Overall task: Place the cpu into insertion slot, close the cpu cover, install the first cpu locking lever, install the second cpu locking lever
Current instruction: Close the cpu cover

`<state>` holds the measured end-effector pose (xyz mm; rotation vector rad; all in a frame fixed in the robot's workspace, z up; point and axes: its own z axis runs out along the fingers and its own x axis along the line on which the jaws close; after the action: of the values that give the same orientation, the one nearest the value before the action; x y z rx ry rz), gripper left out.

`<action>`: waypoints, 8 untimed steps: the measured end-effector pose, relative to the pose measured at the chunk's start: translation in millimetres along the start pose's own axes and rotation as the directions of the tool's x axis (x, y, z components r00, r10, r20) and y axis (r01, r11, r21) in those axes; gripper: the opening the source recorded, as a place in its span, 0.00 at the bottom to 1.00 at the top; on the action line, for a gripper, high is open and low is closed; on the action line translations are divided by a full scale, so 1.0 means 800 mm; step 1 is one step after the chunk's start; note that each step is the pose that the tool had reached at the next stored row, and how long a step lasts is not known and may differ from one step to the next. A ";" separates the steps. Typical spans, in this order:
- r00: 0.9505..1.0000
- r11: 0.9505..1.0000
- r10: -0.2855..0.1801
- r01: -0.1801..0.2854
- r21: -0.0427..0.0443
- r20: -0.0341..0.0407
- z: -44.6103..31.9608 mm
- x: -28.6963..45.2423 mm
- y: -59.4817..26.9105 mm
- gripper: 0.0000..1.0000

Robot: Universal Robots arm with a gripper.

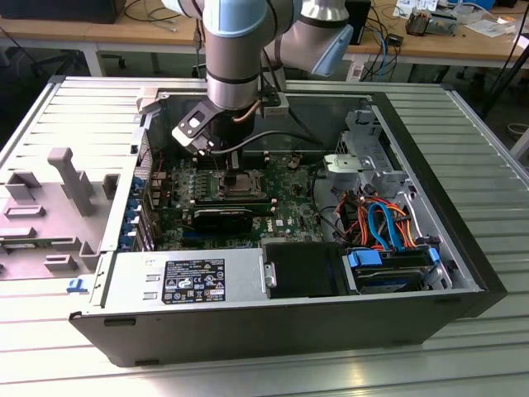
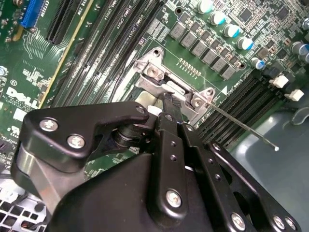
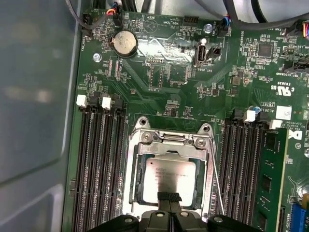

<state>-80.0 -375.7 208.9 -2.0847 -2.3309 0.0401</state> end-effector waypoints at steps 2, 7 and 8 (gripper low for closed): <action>1.000 1.000 -0.001 0.001 0.000 0.000 0.0024 -0.0003 0.000 0.11; 1.000 1.000 -0.002 0.002 0.000 0.000 0.0035 -0.0003 0.000 0.11; 1.000 1.000 -0.002 0.002 -0.001 -0.001 0.0018 -0.0002 0.000 0.11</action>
<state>-80.1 -375.8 207.5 -2.0824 -2.3328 0.0384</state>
